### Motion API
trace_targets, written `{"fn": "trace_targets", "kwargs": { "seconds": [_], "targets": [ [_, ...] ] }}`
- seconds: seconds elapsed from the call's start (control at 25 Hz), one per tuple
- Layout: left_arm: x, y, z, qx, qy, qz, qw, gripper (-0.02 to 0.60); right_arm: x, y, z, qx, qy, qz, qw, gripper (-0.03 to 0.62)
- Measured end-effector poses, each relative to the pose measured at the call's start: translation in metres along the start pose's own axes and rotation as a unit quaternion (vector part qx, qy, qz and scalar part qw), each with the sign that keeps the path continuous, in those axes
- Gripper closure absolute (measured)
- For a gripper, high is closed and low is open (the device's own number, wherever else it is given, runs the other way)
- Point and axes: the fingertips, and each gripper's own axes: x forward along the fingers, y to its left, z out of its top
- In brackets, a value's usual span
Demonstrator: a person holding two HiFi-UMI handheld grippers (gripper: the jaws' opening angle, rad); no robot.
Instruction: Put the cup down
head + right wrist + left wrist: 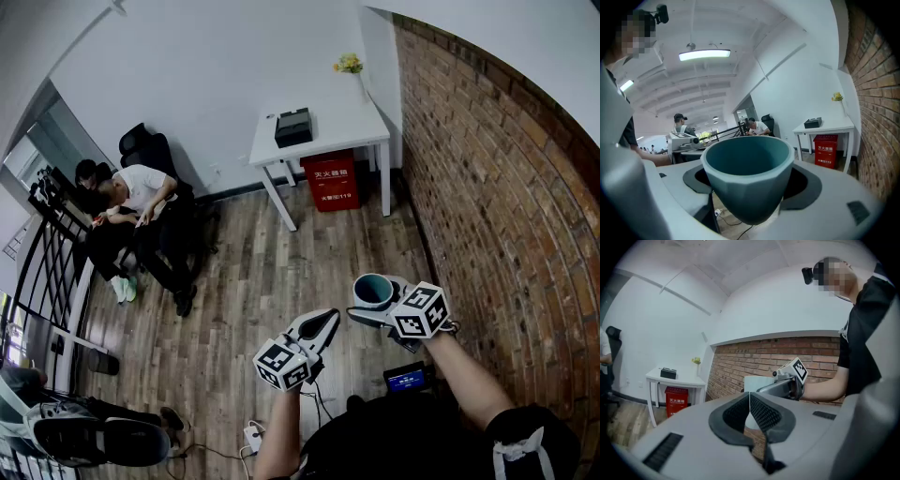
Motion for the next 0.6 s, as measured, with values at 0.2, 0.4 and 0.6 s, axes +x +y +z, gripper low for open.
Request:
{"fn": "trace_targets", "kwargs": {
  "seconds": [0.2, 0.4, 0.6],
  "targets": [
    [0.0012, -0.0009, 0.0003, 0.001, 0.000, -0.001, 1.0000, 0.572, -0.0005, 0.0006, 0.0008, -0.002, -0.001, 0.002, 1.000, 0.194],
    [-0.0004, -0.0021, 0.0009, 0.001, 0.000, -0.002, 1.0000, 0.572, -0.0012, 0.0024, 0.0007, -0.001, -0.001, 0.000, 1.000, 0.194],
    [-0.0002, -0.0018, -0.0005, 0.000, 0.000, -0.002, 1.0000, 0.572, -0.0021, 0.0004, 0.0018, 0.014, -0.012, 0.002, 1.000, 0.194]
  ]
}}
